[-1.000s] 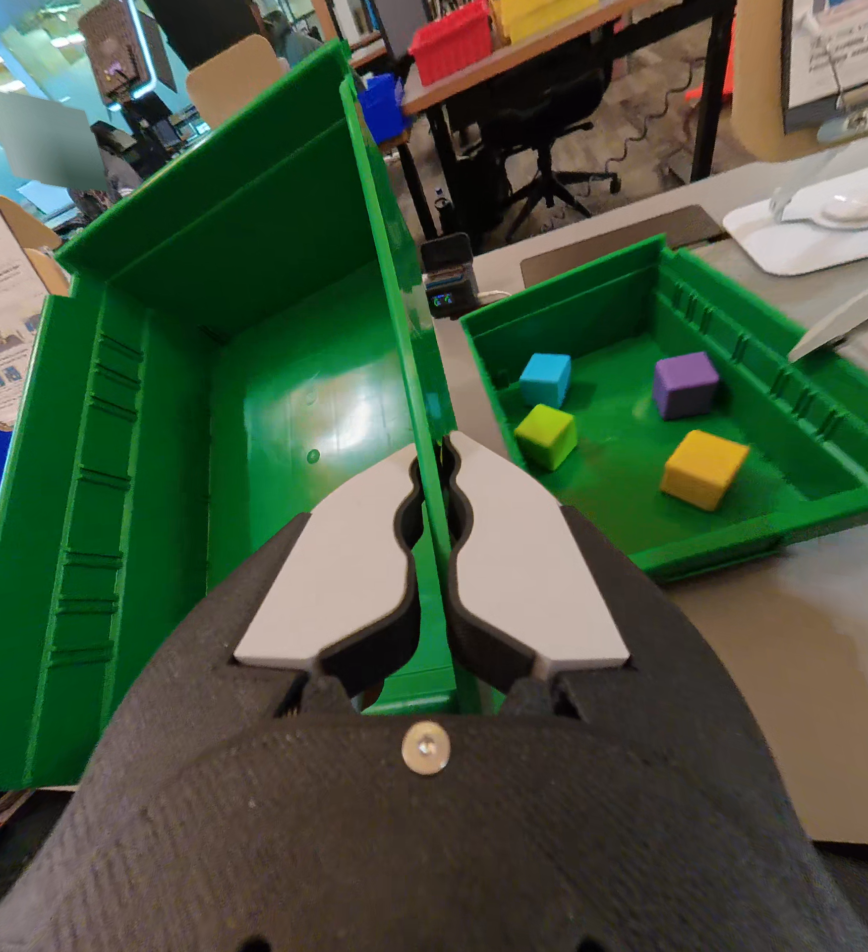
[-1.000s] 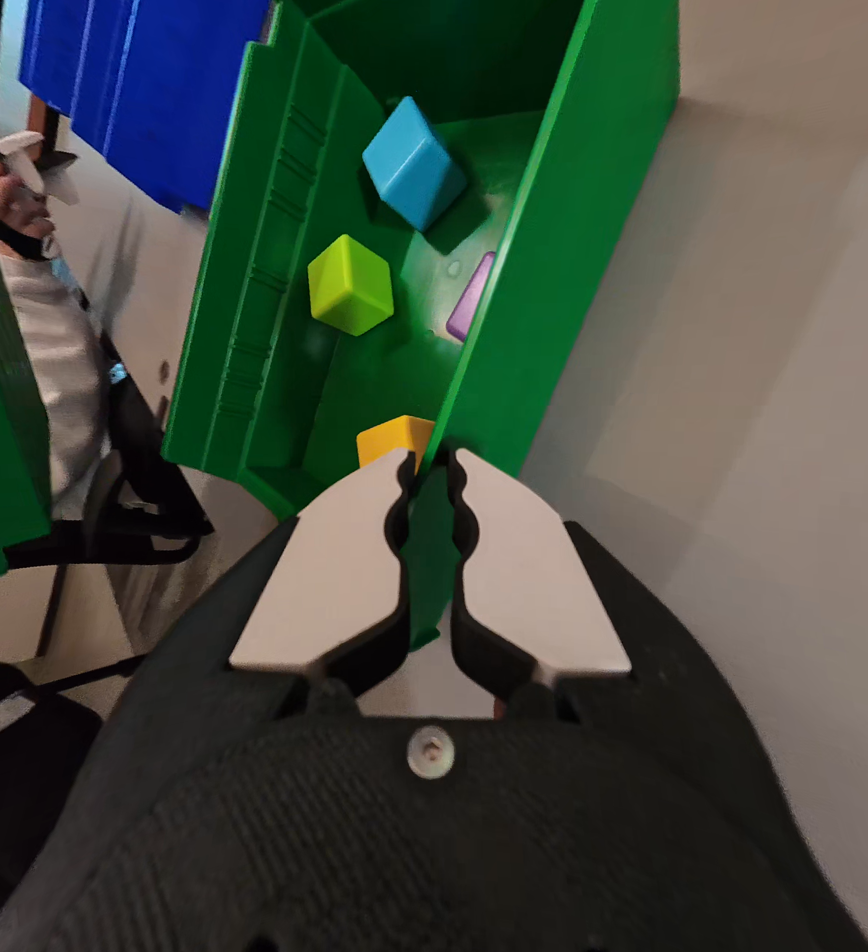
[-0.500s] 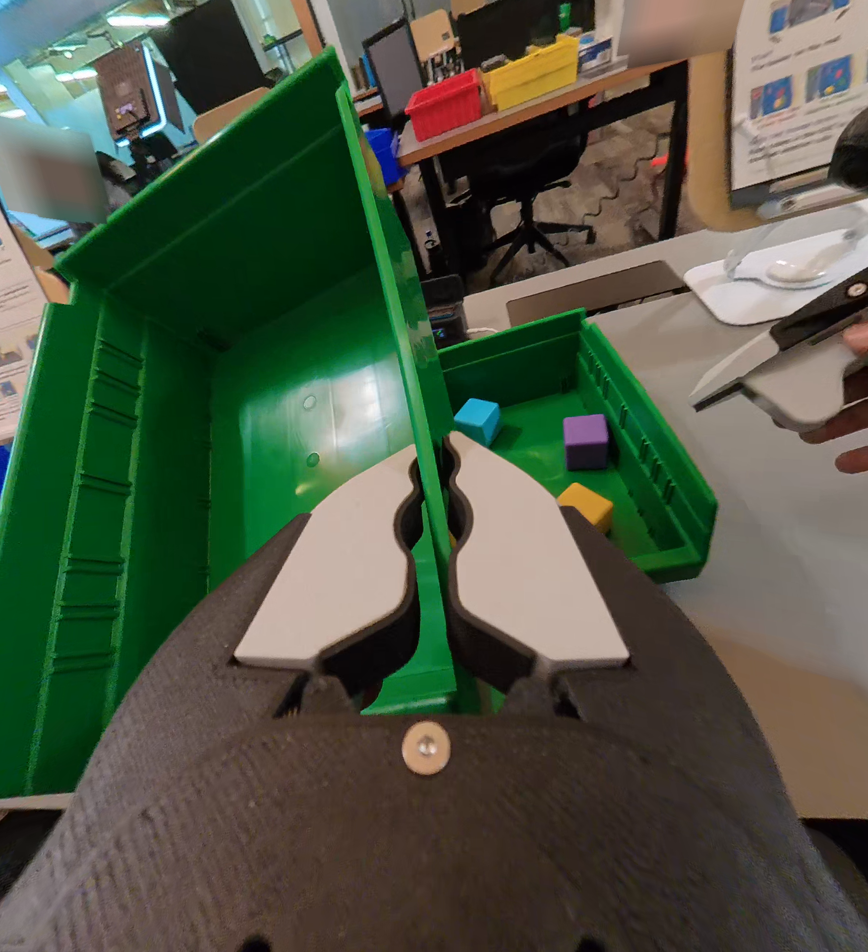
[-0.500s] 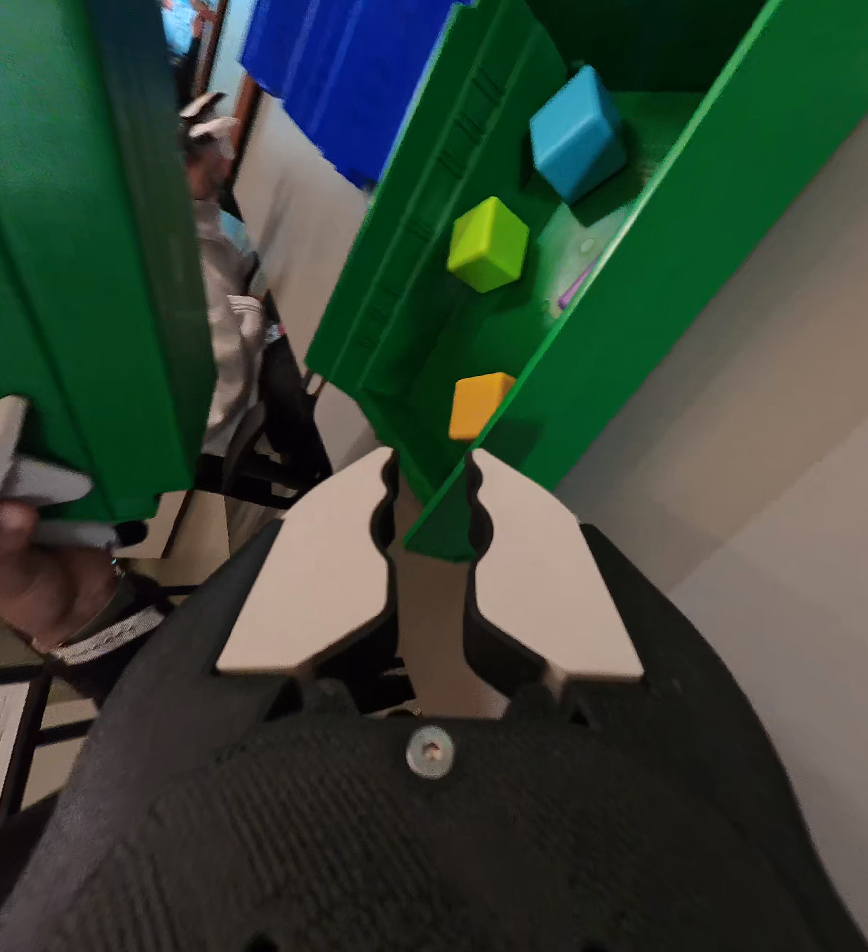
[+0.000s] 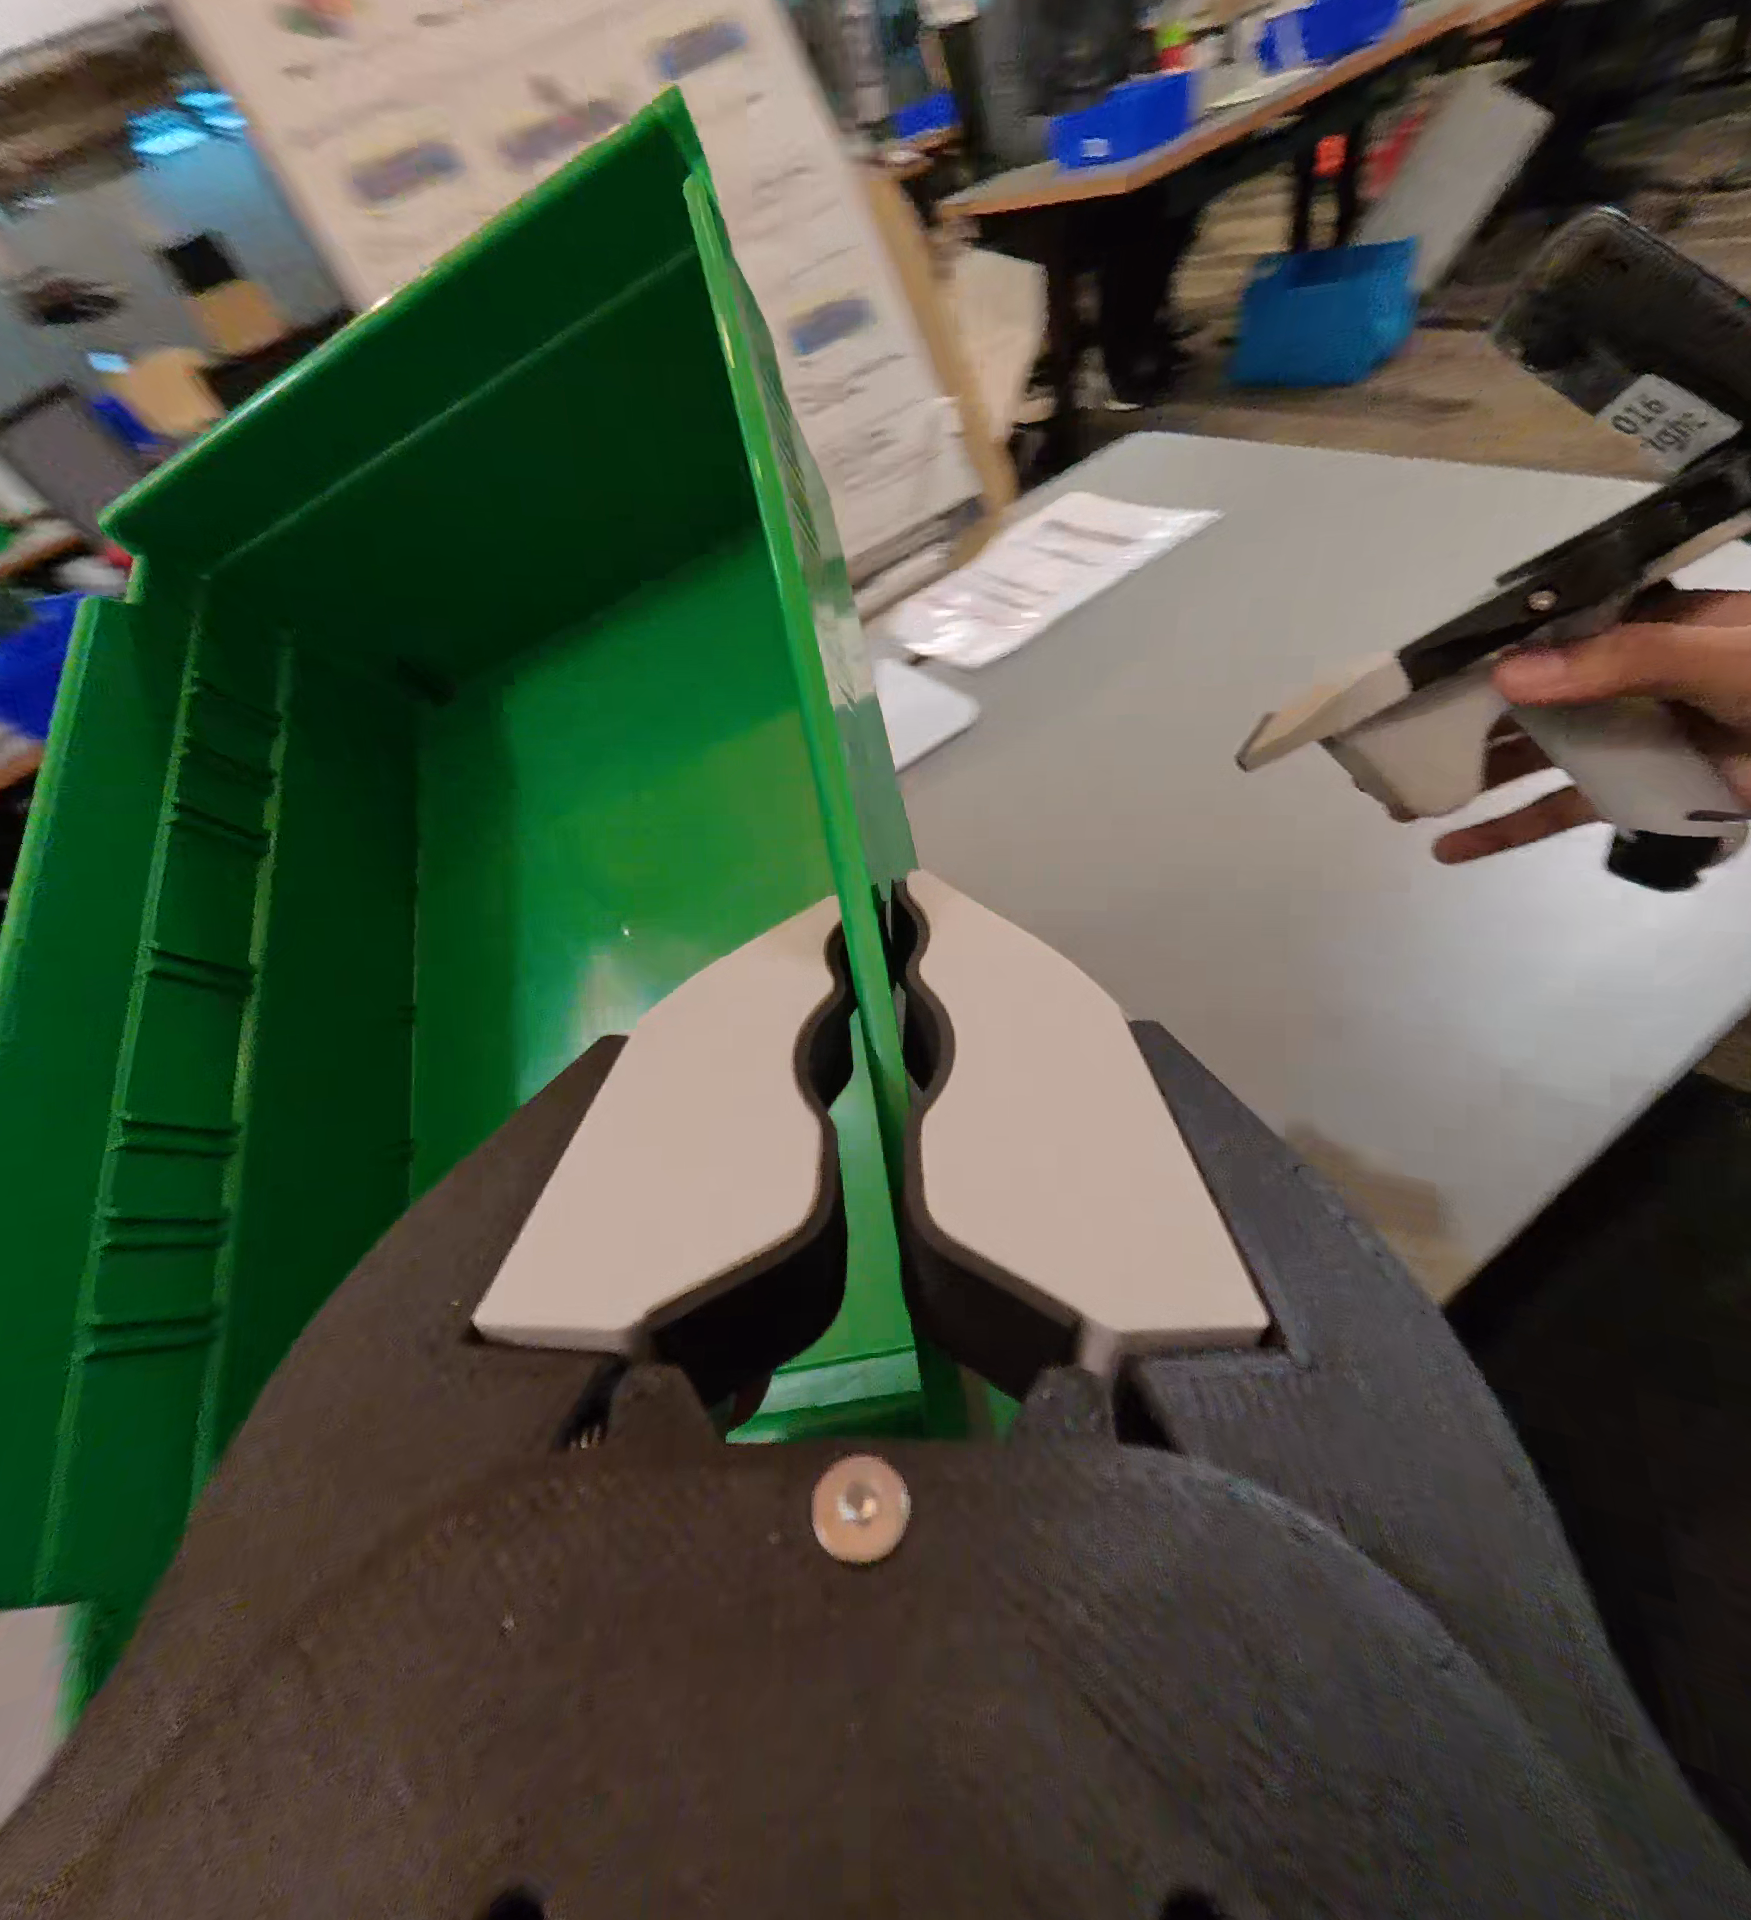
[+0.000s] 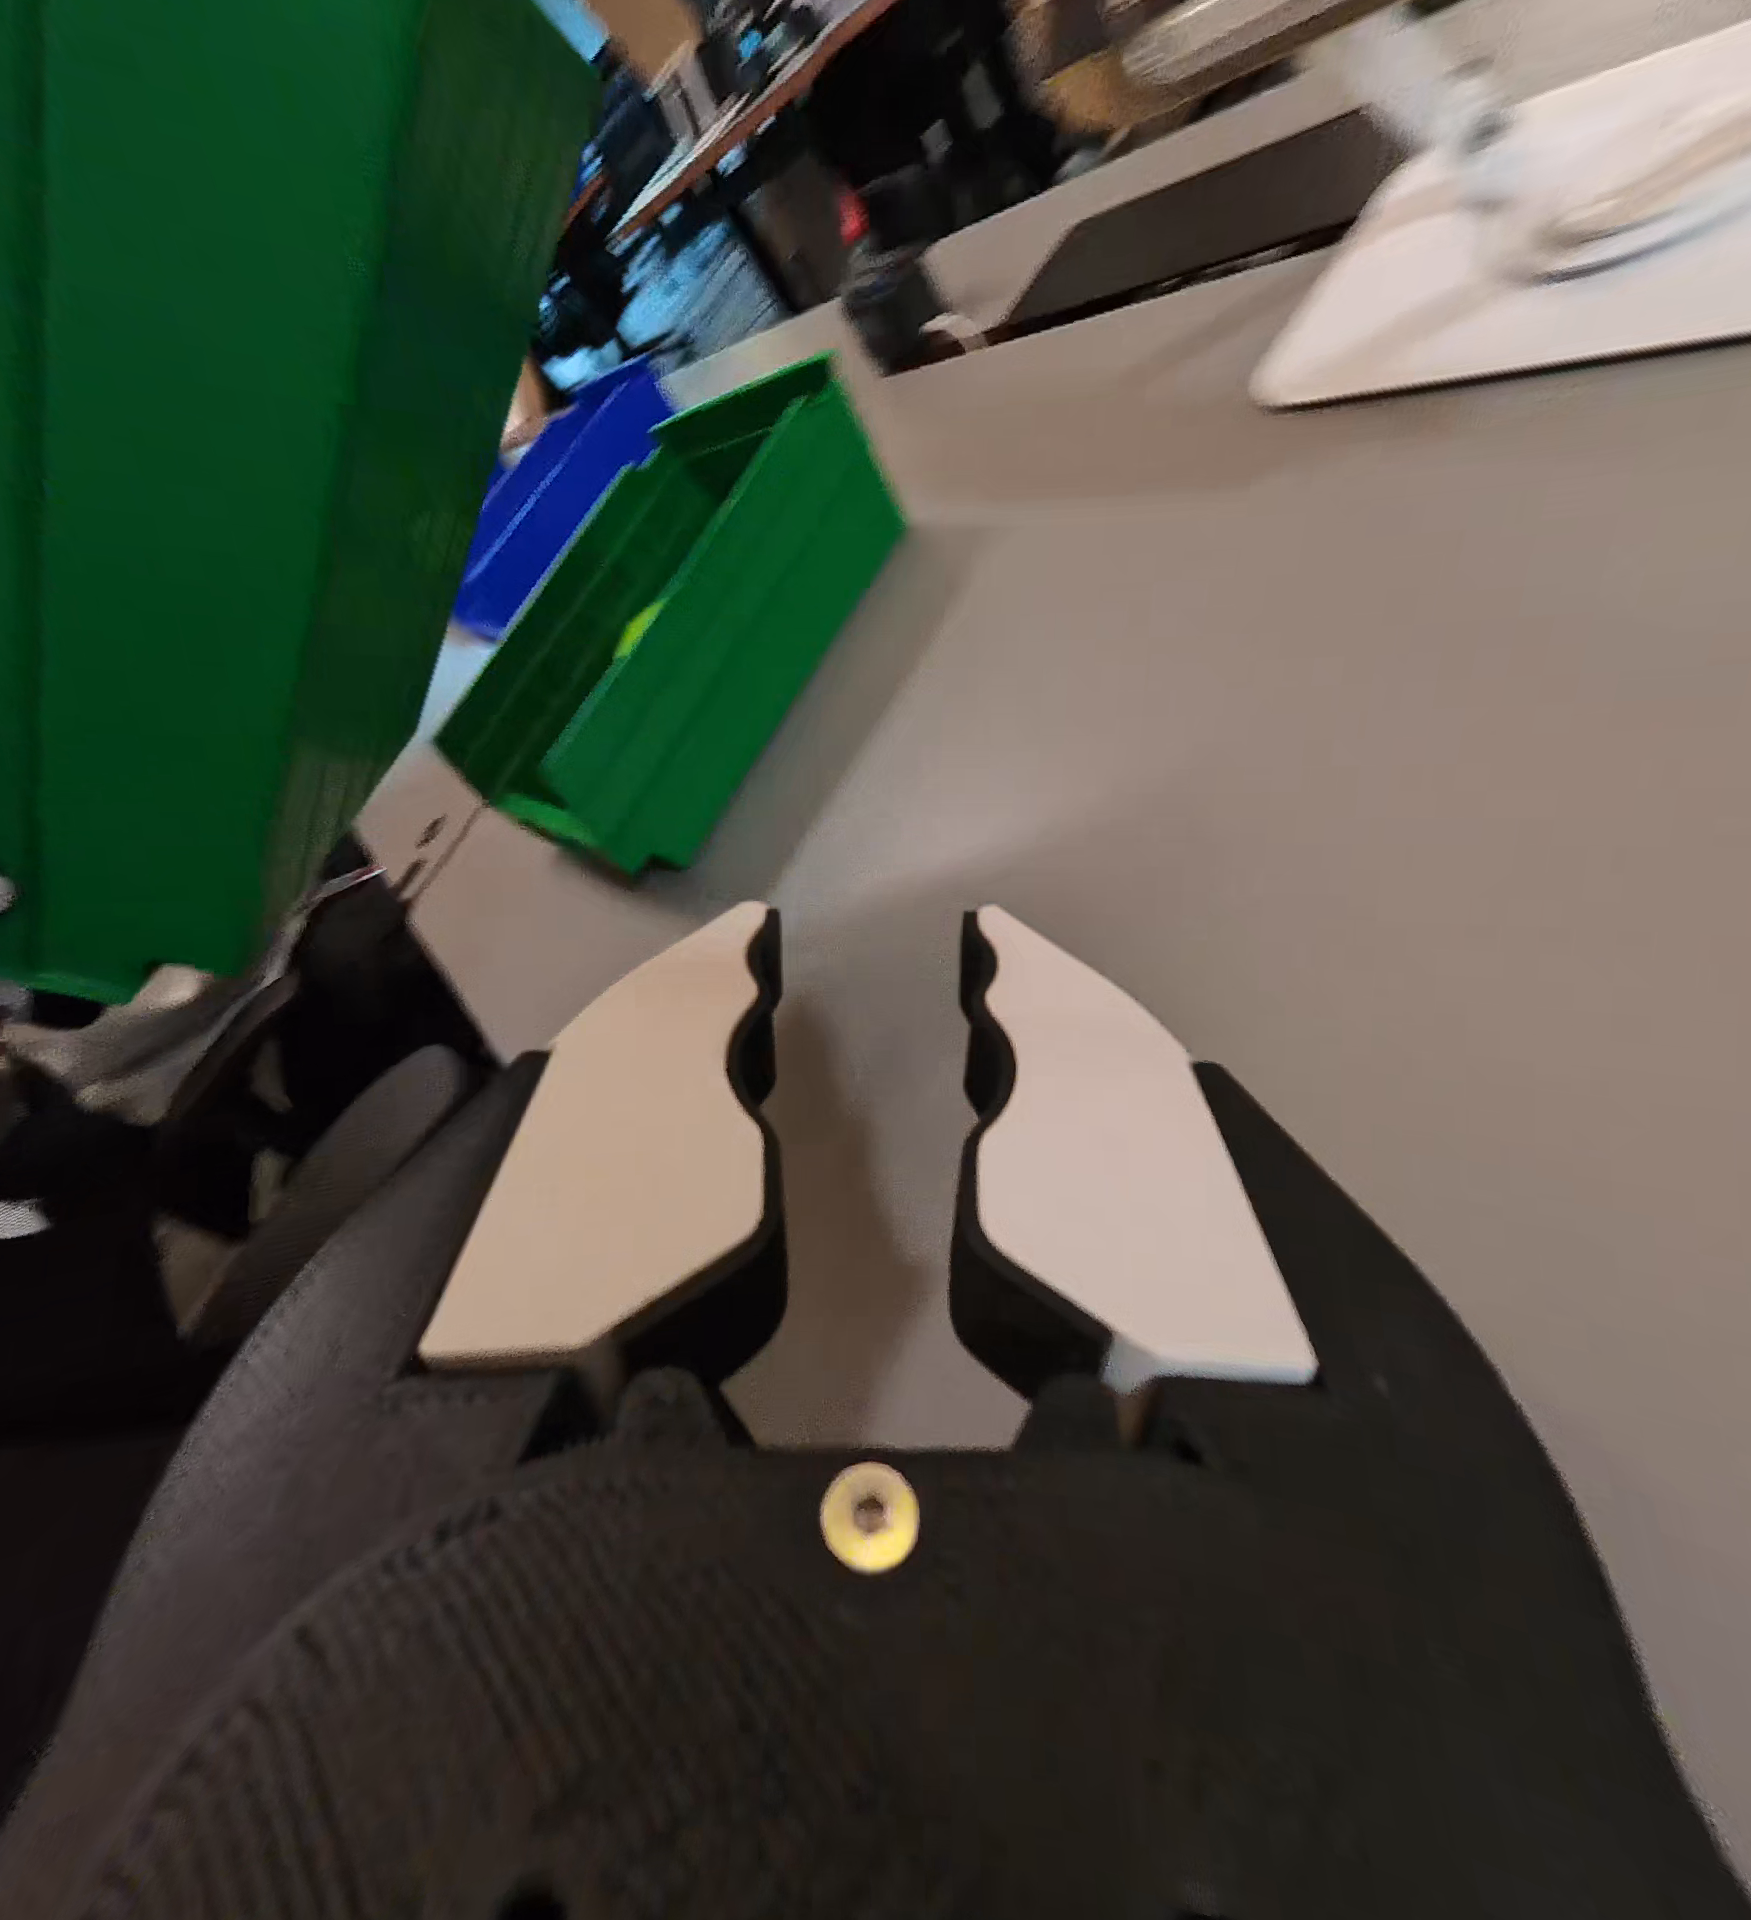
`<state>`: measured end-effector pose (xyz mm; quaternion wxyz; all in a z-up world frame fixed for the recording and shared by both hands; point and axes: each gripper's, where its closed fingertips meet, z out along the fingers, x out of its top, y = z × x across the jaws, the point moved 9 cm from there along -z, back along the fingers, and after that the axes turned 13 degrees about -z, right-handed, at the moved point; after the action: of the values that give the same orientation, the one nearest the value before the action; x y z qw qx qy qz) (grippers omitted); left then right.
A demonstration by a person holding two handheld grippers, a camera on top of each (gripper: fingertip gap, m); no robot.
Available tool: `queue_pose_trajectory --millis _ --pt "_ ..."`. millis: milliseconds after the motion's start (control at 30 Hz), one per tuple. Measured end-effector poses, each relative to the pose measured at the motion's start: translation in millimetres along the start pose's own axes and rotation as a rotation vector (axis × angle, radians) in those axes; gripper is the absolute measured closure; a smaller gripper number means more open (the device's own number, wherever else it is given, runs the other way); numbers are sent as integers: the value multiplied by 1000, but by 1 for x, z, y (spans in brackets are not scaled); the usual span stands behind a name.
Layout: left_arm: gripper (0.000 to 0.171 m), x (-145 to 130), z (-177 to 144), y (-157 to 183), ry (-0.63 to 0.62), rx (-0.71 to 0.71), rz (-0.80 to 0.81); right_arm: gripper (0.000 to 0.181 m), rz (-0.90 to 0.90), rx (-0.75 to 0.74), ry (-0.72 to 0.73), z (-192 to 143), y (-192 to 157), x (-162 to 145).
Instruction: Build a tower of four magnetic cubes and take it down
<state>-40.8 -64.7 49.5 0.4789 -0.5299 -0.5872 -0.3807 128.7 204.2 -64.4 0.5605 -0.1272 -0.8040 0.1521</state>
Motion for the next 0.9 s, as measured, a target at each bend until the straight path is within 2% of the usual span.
queue_pose_trajectory --millis 133,200,367,467,633,767,900 --pt "165 -3 65 66 -82 -225 -29 150 -35 -269 112 -83 38 -41" --pt "165 -10 104 97 -120 -310 -56 150 -43 -350 134 -117 47 -57" --pt "165 -34 198 175 -234 -383 -89 147 -2 -522 134 -177 54 -86" --pt "166 -42 240 216 -279 -440 -63 146 43 -507 180 -189 51 -95" --pt "166 -50 284 267 -308 -442 48 144 84 -502 165 -193 56 -103" --pt "165 -61 304 293 -307 -425 86 143 132 -507 153 -196 57 -112" --pt "160 -75 312 308 -344 -436 55 142 144 -538 156 -203 54 -117"
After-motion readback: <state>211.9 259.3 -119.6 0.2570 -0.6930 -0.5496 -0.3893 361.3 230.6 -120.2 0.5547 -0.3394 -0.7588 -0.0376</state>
